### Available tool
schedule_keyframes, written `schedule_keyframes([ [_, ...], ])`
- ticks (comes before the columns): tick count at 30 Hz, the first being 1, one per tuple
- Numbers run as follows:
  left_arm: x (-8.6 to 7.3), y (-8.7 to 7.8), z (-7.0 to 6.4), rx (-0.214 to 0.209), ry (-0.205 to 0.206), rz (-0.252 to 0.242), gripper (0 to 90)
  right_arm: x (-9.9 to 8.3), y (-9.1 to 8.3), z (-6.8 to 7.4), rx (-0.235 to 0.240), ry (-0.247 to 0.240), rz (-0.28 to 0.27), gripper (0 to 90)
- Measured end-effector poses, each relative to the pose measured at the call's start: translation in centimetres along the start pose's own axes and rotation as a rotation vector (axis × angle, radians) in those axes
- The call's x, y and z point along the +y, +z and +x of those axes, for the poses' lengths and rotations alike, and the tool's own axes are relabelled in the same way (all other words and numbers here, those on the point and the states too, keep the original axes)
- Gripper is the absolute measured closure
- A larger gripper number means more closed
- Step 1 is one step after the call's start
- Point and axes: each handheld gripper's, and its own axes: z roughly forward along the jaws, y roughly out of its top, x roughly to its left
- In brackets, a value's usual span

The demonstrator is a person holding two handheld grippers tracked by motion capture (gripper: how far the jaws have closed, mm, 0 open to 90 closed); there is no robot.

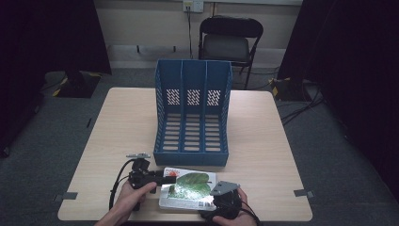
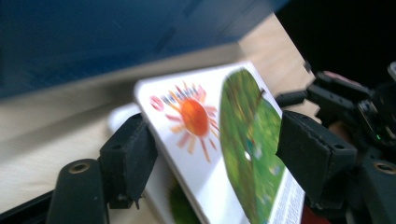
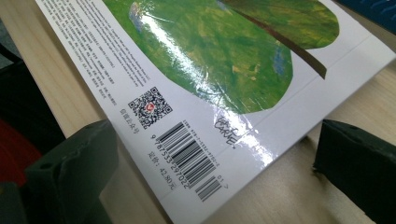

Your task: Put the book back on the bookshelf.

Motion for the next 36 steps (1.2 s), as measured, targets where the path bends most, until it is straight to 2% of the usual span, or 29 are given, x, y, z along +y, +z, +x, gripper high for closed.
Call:
schedule_keyframes([
  [2,-0.1,0.1,-0.4,0.035,0.045,0.017,27.1,0.0,0.0,0.0,0.001,-0.006,0.001,0.0],
  [3,0.0,0.2,-0.4,0.029,0.043,0.021,27.7,0.0,0.0,0.0,0.004,0.000,0.001,0.0],
  [5,-0.1,0.3,-0.2,-0.010,0.023,0.036,30.6,0.0,0.0,0.0,0.007,0.002,0.001,0.0],
  [9,-0.3,0.7,-0.4,-0.030,0.024,0.074,35.8,0.1,0.0,-0.2,0.016,0.008,0.002,0.0],
  [11,-0.4,1.0,-0.6,-0.070,-0.009,0.091,39.8,0.2,0.0,-0.3,0.022,0.006,0.001,0.0],
  [12,-0.4,1.0,-0.6,-0.070,-0.009,0.091,41.4,0.2,-0.1,-0.3,0.027,0.009,-0.001,0.0],
  [13,-0.4,1.2,-0.4,-0.088,0.005,0.112,43.6,0.2,-0.1,-0.3,0.026,0.007,-0.001,0.0],
  [15,-0.4,1.4,-0.4,-0.101,-0.001,0.122,45.4,0.3,0.0,-0.4,0.027,0.001,-0.003,0.0],
  [16,-0.5,1.7,-0.5,-0.126,0.013,0.139,46.0,0.3,0.0,-0.3,0.030,0.001,-0.002,0.1],
  [17,-0.5,1.8,-0.6,-0.133,0.020,0.152,47.2,0.4,0.0,-0.3,0.037,0.012,-0.002,0.5],
  [24,-0.4,2.4,-0.7,-0.169,0.038,0.162,50.6,0.6,0.0,-0.5,0.065,-0.005,-0.033,2.7],
  [27,-0.5,2.4,-0.9,-0.151,0.035,0.146,47.4,0.7,0.2,-0.6,0.080,0.000,-0.041,2.8],
  [32,-0.4,2.4,-0.9,-0.150,0.037,0.152,47.0,1.0,0.4,-0.5,0.085,-0.015,-0.046,3.1],
  [33,-0.4,2.4,-0.8,-0.145,0.049,0.152,48.7,0.9,0.4,-0.4,0.085,-0.027,-0.044,3.0],
  [36,-0.3,2.3,-0.7,-0.167,0.056,0.160,57.4,0.9,0.3,-0.4,0.082,-0.036,-0.034,4.0],
])
